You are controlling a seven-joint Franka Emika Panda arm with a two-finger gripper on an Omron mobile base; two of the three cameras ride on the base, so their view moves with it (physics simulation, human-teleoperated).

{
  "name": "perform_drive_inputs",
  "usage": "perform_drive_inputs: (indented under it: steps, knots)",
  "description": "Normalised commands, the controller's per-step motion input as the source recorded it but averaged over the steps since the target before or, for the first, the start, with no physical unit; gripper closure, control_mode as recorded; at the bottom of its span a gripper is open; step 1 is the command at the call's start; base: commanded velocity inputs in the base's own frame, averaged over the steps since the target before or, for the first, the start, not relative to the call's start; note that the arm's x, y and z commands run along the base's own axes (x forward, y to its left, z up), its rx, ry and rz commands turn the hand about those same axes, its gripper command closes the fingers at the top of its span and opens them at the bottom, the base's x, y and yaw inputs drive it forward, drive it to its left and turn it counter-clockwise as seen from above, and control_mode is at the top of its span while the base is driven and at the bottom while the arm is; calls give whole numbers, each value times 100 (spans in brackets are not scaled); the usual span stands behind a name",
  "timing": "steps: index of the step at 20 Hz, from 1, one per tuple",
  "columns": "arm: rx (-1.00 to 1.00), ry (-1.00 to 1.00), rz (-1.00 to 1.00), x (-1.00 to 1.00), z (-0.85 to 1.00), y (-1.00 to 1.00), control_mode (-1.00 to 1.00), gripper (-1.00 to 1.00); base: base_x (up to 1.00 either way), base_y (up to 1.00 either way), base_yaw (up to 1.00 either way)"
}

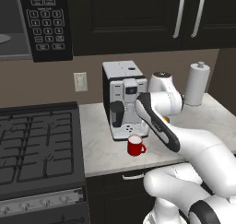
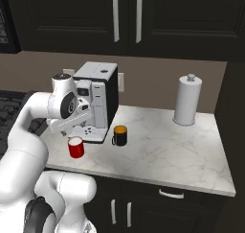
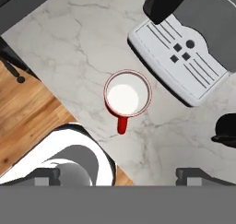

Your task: Pick the mug from the counter and place it inside the microwave. Then close the microwave.

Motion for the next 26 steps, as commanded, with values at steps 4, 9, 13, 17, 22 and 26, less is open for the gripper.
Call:
perform_drive_inputs:
  steps: [4,9,13,17,22,26]
  knots:
    - [0,-14,0,2,-37,0,-100,-100,0,0,0]
    - [5,-7,0,19,-36,0,-100,-100,0,0,0]
    - [8,0,0,15,-28,0,-100,-100,0,0,0]
    - [7,0,1,0,-20,0,-100,-100,0,0,0]
    - [1,5,2,0,-10,1,-100,-100,0,0,0]
    - [0,5,2,0,-9,1,-100,-100,0,0,0]
